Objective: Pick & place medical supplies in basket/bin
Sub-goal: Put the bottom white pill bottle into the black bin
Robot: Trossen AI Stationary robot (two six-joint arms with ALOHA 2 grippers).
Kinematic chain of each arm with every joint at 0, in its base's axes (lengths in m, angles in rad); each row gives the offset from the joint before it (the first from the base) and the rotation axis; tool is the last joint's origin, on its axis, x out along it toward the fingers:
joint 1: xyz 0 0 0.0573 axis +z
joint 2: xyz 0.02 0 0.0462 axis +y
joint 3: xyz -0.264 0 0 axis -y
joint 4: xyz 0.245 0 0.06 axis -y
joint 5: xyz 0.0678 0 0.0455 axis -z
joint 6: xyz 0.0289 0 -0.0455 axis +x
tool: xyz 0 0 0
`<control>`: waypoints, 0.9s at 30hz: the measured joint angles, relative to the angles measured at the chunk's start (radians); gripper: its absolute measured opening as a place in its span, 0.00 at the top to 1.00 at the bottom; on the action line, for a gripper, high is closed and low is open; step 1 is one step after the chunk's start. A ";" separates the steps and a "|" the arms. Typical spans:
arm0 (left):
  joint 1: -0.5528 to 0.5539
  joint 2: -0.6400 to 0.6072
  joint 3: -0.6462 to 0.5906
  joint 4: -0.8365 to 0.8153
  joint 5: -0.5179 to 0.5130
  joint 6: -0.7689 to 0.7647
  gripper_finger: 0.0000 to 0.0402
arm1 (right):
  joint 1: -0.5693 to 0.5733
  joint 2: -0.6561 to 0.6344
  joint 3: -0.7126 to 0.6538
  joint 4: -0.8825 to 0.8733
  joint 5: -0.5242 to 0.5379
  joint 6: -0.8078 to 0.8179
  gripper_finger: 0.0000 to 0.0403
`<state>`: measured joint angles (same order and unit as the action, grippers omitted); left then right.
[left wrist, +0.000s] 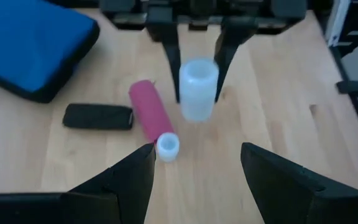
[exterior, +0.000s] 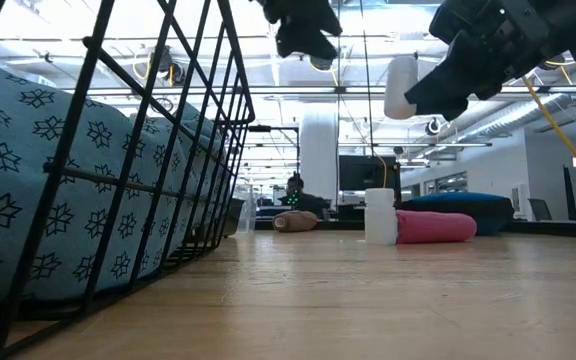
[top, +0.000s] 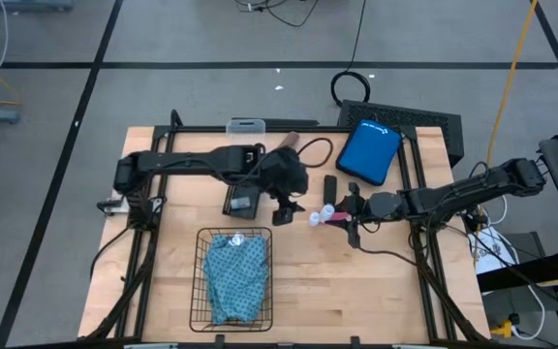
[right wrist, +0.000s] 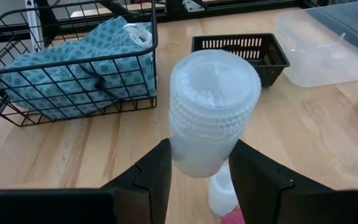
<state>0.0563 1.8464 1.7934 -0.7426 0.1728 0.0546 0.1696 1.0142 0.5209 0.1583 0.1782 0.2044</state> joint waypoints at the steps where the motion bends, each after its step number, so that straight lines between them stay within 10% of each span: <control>1: 0.000 0.009 0.007 0.003 0.013 0.001 0.39 | 0.000 0.000 0.000 0.003 0.000 -0.003 0.66; 27: -0.040 0.094 0.022 0.119 0.036 -0.001 0.39 | 0.000 0.209 0.107 0.114 -0.031 -0.146 0.66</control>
<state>0.0160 1.9400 1.8156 -0.6236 0.2088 0.0532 0.1692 1.2232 0.6283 0.2722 0.1472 0.0586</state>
